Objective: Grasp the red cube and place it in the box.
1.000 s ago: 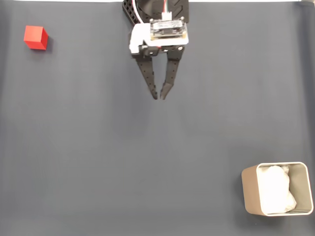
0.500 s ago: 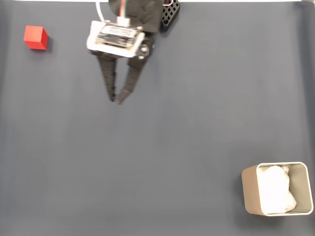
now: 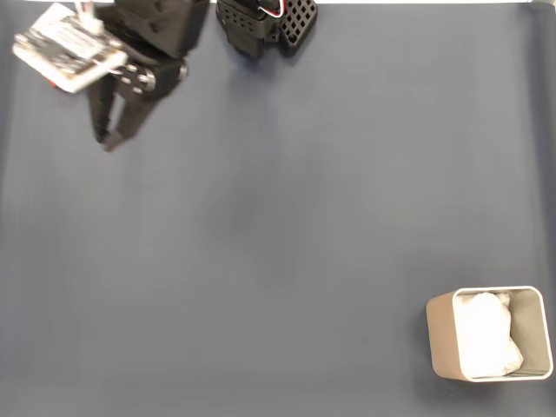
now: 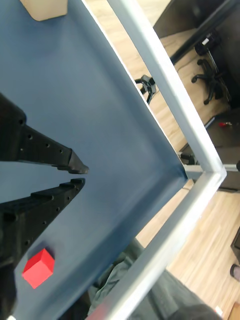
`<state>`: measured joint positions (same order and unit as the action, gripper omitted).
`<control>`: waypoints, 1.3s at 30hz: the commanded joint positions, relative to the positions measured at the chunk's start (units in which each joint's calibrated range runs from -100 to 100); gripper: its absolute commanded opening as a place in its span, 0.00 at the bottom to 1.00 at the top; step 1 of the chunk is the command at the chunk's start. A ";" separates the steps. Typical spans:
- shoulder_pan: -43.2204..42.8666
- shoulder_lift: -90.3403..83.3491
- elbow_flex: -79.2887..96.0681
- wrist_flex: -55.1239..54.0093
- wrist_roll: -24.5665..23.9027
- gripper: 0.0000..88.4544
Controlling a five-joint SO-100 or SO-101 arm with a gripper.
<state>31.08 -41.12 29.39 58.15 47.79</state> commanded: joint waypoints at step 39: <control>33.97 9.40 -2.93 6.03 -0.98 0.17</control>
<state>63.58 -31.83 26.94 65.16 46.18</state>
